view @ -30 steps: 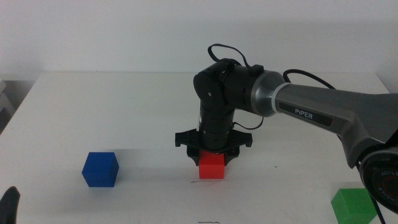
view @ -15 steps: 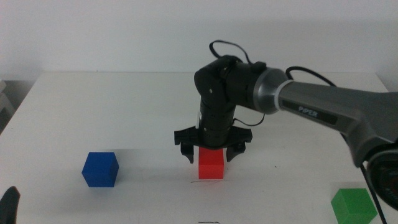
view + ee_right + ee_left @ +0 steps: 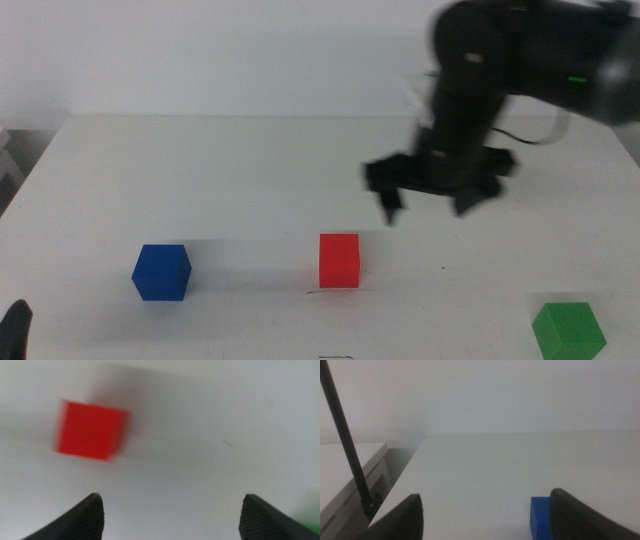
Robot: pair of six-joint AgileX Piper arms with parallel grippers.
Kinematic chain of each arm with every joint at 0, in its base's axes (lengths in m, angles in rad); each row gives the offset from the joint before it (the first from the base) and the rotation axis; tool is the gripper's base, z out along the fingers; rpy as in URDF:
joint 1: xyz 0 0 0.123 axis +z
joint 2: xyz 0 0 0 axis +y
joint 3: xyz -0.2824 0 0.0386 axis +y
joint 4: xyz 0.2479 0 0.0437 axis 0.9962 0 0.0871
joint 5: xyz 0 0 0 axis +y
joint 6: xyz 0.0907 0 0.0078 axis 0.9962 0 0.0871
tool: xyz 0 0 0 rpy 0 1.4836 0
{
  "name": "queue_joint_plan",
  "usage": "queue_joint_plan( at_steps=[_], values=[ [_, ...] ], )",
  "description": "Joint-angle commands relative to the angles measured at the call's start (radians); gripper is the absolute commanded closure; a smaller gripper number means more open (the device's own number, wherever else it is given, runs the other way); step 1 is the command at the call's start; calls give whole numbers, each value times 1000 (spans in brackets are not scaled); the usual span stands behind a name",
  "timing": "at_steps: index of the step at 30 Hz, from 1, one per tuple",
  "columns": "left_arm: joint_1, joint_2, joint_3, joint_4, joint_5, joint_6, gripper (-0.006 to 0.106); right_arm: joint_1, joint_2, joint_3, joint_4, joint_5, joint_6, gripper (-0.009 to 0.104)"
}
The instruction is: Stack red cubes first, then green, then blue cubes in a specific spot.
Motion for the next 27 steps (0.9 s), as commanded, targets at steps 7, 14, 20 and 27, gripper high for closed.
queue_joint_plan(
  at_steps=[7,14,20,27],
  values=[
    [2,-26,-1,-6,-76,-9,18,-180,-311,370,-20,-107,-49,7],
    [2,-26,-1,-6,-76,-9,18,-261,-359,541,-4,-156,-119,7],
    [2,-26,-1,-6,-76,-9,18,-333,-359,643,35,-205,-180,7],
    [2,-26,-1,-6,-76,-9,18,-362,-359,678,43,-240,-207,7]
  ],
)
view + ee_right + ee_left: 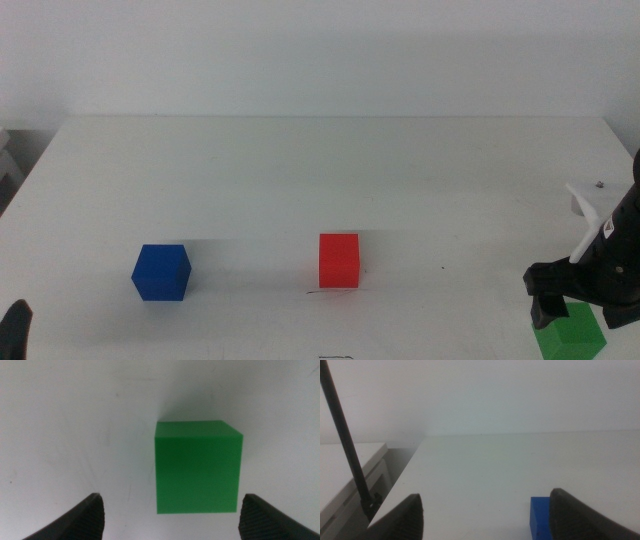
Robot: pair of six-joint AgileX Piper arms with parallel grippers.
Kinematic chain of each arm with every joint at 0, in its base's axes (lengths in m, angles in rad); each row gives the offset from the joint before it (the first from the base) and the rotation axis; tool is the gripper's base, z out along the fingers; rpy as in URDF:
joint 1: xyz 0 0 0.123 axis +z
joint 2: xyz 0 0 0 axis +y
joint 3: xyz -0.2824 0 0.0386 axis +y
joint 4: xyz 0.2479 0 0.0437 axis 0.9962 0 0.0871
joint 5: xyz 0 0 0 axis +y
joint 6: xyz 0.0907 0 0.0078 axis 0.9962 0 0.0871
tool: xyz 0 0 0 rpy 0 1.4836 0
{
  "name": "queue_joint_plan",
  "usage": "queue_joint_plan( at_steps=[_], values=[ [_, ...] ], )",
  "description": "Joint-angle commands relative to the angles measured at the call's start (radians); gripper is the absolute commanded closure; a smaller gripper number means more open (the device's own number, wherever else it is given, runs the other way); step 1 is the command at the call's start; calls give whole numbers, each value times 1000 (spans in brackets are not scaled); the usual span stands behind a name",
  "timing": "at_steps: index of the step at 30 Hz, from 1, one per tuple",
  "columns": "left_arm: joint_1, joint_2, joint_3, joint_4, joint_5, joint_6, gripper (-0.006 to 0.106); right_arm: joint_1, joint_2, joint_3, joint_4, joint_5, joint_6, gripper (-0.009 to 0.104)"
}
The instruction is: Stack red cubes first, then green, then blue cubes in a specific spot.
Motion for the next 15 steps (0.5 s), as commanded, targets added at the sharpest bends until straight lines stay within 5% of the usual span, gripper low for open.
queue_joint_plan(
  at_steps=[1,15],
  values=[
    [2,-26,-1,-6,-76,-9,18,-15,-34,-18,-13,-12,-12,7],
    [2,-26,-1,-6,-76,-9,18,-36,-30,-18,-67,-76,-15,7]
  ],
)
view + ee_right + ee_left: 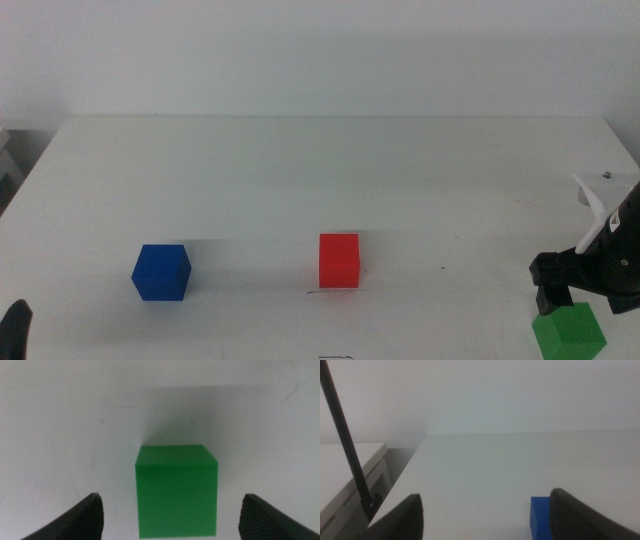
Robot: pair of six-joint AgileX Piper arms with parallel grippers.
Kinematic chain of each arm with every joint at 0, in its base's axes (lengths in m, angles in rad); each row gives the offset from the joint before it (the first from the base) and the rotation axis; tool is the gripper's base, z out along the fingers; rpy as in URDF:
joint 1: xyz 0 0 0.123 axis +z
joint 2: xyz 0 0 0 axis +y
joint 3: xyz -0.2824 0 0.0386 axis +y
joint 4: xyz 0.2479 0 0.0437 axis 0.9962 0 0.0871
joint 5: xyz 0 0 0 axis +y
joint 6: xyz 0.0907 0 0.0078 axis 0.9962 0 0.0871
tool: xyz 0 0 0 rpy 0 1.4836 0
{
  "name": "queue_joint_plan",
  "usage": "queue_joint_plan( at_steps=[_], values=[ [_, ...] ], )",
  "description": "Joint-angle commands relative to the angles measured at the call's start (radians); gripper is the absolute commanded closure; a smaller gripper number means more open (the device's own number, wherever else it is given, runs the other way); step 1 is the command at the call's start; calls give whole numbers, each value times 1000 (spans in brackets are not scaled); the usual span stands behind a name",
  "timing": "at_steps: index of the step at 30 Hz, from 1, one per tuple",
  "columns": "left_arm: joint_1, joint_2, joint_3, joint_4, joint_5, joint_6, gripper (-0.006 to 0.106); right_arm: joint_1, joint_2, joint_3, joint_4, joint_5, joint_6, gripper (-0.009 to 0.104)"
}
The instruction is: Stack red cubes first, then green, then blue cubes in a specific spot.
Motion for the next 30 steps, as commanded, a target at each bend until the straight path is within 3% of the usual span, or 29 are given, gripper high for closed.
queue_joint_plan(
  at_steps=[1,17,23,26,30],
  values=[
    [2,-26,-1,-6,-76,-9,18,-9,-27,-19,-23,-30,-11,7],
    [2,-26,-1,-6,-76,-9,18,-9,83,-18,-20,-23,-31,8],
    [2,-26,-1,-6,-76,-9,18,-9,137,-18,-20,-23,-31,16],
    [2,-26,-1,-6,-76,-9,18,-9,155,-18,-20,-21,-31,27],
    [2,-26,-1,-6,-76,-9,18,-6,154,-24,-20,-7,-21,66]
  ],
)
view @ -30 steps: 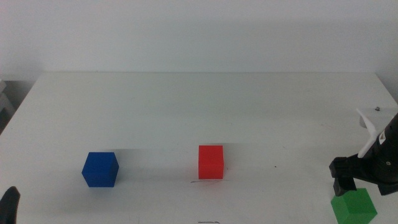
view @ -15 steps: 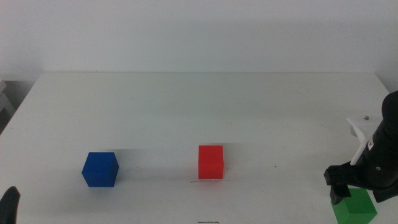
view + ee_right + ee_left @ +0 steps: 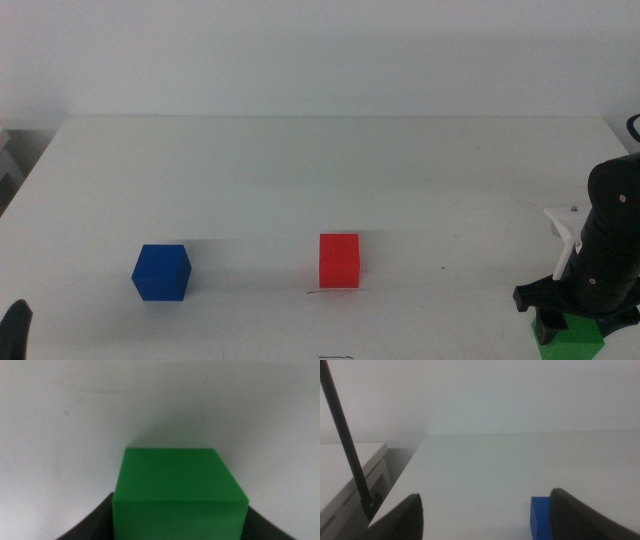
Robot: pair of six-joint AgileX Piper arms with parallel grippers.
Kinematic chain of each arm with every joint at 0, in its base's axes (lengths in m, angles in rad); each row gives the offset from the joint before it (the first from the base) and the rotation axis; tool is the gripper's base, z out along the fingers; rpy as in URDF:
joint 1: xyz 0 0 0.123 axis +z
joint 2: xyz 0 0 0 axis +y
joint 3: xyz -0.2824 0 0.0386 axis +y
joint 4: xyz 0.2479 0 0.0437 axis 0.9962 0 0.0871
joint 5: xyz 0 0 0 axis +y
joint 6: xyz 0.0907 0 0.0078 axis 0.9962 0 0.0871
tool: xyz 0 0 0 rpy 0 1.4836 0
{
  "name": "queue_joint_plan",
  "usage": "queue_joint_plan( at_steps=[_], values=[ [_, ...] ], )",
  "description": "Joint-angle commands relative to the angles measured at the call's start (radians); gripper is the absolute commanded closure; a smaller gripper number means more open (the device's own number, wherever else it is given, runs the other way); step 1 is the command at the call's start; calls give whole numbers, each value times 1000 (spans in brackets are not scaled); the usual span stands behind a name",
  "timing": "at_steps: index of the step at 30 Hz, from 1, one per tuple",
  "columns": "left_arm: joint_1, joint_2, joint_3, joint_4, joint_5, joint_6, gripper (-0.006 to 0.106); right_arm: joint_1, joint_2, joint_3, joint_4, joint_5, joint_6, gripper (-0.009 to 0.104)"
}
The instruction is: Stack red cubes first, then green, then blue cubes in a specific spot.
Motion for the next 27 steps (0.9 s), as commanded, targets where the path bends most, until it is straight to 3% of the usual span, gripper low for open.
queue_joint_plan(
  at_steps=[1,3,10,18,27],
  values=[
    [2,-26,-1,-6,-76,-9,18,-5,-41,-33,-13,23,4,78],
    [2,-26,-1,-6,-76,-9,18,0,-61,-64,-4,61,23,97],
    [2,-26,-1,-6,-76,-9,18,163,-59,-344,-24,254,174,96],
    [2,-26,-1,-6,-76,-9,18,357,179,-723,-31,387,307,96],
    [2,-26,-1,-6,-76,-9,18,437,326,-954,1,386,360,96]
  ],
)
